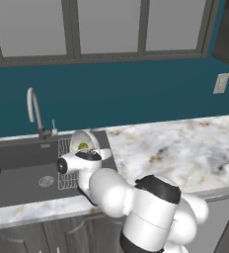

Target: Dump the broccoli and tomato from the bowl so the bowl can be washed. Place the bowl in the sink after clearing the leftovers.

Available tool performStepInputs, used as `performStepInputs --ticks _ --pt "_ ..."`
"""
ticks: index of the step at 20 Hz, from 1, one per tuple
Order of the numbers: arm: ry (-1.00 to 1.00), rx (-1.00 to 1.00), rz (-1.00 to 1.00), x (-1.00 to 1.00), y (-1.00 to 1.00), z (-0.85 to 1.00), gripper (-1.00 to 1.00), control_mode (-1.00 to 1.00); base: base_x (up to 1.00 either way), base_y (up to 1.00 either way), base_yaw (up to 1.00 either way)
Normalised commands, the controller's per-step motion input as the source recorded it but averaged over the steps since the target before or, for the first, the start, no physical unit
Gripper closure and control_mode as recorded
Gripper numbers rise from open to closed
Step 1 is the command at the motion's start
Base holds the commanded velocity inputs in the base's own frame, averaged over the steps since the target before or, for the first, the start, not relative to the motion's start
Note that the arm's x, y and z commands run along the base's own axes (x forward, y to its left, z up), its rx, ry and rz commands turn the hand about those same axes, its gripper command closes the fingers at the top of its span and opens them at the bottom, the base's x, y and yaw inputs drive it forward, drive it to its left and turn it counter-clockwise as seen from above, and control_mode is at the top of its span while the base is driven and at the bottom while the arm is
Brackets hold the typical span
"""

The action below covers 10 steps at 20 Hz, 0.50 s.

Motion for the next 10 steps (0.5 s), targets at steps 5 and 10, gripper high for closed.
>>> performStepInputs --ticks 5,10 --pt "0.01 -0.21 0.00 -0.01 0.14 0.00 1.00 -1.00 0.00 0.00 0.00" --pt "-0.02 -0.23 0.00 0.00 0.23 0.00 1.00 -1.00 0.00 0.00 0.00"
